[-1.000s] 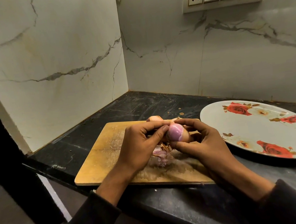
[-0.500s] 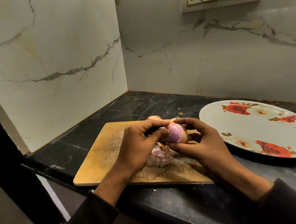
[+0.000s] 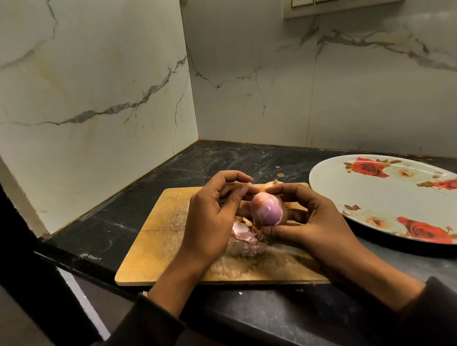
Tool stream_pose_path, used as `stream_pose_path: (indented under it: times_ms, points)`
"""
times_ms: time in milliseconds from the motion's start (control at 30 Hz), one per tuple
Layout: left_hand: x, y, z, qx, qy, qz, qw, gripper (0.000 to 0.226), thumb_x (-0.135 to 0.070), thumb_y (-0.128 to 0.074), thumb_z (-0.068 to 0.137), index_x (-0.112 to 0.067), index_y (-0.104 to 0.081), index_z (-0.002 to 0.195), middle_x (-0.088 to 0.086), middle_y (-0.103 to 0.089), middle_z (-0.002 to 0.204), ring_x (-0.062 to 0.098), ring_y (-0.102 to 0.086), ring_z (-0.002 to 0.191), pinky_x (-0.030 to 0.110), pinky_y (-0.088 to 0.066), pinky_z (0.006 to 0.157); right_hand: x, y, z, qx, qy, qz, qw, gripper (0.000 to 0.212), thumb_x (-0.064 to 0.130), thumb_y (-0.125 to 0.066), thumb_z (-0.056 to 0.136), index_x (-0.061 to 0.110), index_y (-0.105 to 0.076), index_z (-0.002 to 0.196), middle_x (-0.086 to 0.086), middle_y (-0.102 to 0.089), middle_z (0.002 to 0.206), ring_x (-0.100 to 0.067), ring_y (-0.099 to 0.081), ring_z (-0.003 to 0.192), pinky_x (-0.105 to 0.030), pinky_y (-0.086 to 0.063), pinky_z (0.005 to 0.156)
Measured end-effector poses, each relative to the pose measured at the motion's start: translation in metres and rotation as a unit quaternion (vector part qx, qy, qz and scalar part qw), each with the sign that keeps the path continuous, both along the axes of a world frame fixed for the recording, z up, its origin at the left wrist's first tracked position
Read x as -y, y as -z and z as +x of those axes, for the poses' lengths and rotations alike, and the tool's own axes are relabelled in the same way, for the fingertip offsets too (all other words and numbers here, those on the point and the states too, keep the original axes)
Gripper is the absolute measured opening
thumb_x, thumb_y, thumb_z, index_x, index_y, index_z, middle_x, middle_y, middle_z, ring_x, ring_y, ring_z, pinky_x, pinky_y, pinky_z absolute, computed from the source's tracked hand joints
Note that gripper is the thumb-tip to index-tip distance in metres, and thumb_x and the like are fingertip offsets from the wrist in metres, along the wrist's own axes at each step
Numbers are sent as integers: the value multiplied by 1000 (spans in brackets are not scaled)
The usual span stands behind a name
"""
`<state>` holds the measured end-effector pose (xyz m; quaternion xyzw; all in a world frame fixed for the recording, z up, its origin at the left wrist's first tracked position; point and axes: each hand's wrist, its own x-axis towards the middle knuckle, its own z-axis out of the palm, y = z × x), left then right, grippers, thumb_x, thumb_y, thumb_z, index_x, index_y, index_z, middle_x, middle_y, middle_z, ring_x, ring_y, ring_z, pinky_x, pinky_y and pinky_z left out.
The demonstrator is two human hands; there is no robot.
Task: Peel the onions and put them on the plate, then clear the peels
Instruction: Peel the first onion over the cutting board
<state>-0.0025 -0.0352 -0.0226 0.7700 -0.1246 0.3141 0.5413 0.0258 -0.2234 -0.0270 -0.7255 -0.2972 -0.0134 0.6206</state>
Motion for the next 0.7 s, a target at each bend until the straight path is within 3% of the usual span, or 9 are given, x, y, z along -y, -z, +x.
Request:
stream_pose_path:
  times_ms: [100,267,467,700]
  points:
    - [-2,3,4,14,-35,63,997,19,-8,-66,94,-17,-75,107,-8,-73,104,6,-67,101,33,-60,81,1,0,0,-3,-1,8,1000,61,8,-91,67,33,-67,117,22,-69,110,-10,-70,106,-32,-60,90]
    - [-1,2,4,3,-10,73,997,25,-25,-74,86,-19,-76,110,-8,-73,109,5,-67,105,28,-58,86,1,1,0,-4,7,15,1000,58,7,-90,68,27,-68,119,19,-70,109,-5,-69,104,-30,-60,88]
    - [0,2,0,1,-12,76,997,27,-12,-73,89,-25,-73,113,-11,-75,103,-3,-69,97,23,-58,84,1,2,0,17,28,-28,999,60,10,-93,66,33,-68,116,22,-70,107,-4,-68,102,-29,-59,89]
    - [1,0,-2,-11,15,78,997,30,-12,-68,92,-18,-70,122,-3,-72,118,0,-66,111,20,-56,90,2,1,-1,1,37,0,999,59,11,-91,69,32,-68,119,9,-70,111,-10,-71,100,-30,-61,86]
